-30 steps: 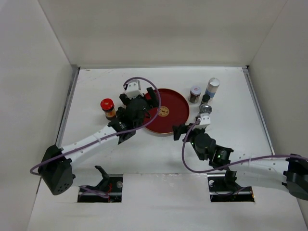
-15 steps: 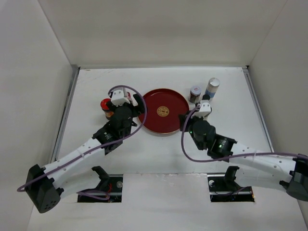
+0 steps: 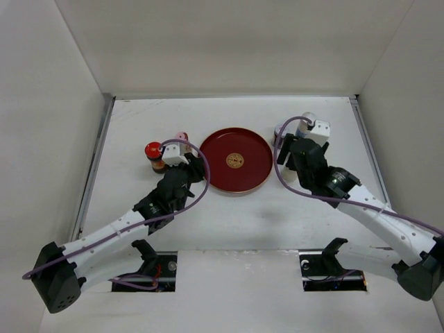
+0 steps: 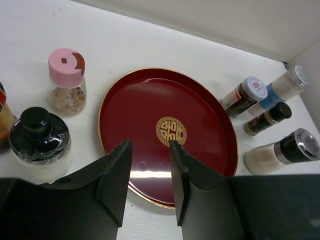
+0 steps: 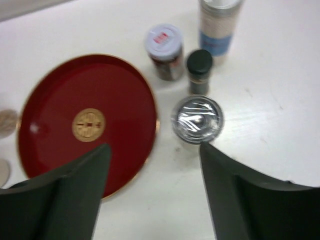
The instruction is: Organize the condiment bottles
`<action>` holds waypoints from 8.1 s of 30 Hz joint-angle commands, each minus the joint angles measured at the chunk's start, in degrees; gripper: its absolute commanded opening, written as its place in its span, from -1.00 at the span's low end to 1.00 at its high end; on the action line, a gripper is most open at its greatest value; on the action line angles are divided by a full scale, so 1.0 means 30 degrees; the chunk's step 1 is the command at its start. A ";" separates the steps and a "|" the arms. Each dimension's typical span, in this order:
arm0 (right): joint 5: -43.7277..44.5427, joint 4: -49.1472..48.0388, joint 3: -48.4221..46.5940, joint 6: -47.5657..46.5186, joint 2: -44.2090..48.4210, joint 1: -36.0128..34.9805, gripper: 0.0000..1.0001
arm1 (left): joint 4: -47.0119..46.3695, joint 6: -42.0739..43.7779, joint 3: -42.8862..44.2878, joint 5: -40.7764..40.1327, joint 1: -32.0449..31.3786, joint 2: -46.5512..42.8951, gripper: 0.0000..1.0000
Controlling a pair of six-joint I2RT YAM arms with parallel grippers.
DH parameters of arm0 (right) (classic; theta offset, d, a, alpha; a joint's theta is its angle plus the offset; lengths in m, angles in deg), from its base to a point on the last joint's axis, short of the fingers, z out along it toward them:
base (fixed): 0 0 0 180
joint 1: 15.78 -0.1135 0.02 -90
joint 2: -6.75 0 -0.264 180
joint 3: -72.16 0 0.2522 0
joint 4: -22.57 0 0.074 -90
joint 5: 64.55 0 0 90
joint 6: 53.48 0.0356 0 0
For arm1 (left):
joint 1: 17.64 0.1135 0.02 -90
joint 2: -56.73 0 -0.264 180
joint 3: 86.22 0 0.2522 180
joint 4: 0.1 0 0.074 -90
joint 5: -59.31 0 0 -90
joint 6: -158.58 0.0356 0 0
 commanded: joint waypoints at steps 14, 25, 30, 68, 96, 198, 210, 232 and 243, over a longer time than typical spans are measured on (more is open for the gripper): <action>-0.2905 -0.0263 -0.0052 -0.1360 -0.4245 0.3446 1.00 | -0.8654 0.0215 -0.0665 0.3637 -0.0312 0.3556 -0.15; -0.2554 -0.2109 0.0651 -0.1566 -0.5477 0.4765 1.00 | -1.3813 0.0538 -0.3156 0.5453 -0.0899 0.4993 -0.10; -0.3256 -0.3573 0.0768 -0.1858 -0.6561 0.5029 0.91 | -1.4811 0.0538 -0.3303 0.5659 -0.0899 0.6136 -0.10; -0.6099 -0.8293 -1.3440 -0.5932 -1.7781 0.2451 0.07 | -1.6569 0.0392 -0.4299 0.5015 -0.0166 0.6371 0.08; -0.5806 -0.9639 -1.0429 -0.5375 -1.4159 0.2713 0.90 | -1.6628 0.0333 -0.4328 0.5161 -0.0196 0.6401 0.08; -0.4399 -0.9962 -0.0519 -0.4174 -0.9987 0.8046 0.81 | -1.6716 0.0245 -0.4270 0.5161 -0.0137 0.7133 0.10; -0.3815 -1.1195 -0.0609 -0.4788 -1.0375 0.8135 -0.20 | -1.6716 0.0245 -0.4211 0.5161 -0.0225 0.7251 0.10; -0.3491 -1.0371 -0.0228 -0.3266 -0.8874 0.2070 -0.18 | -1.6921 0.0304 -0.4416 0.4868 0.0009 0.7103 0.10; -0.3492 -1.1106 0.0153 -0.3120 -1.0488 0.2041 0.14 | -1.6921 0.0304 -0.4387 0.4985 0.0009 0.7221 0.10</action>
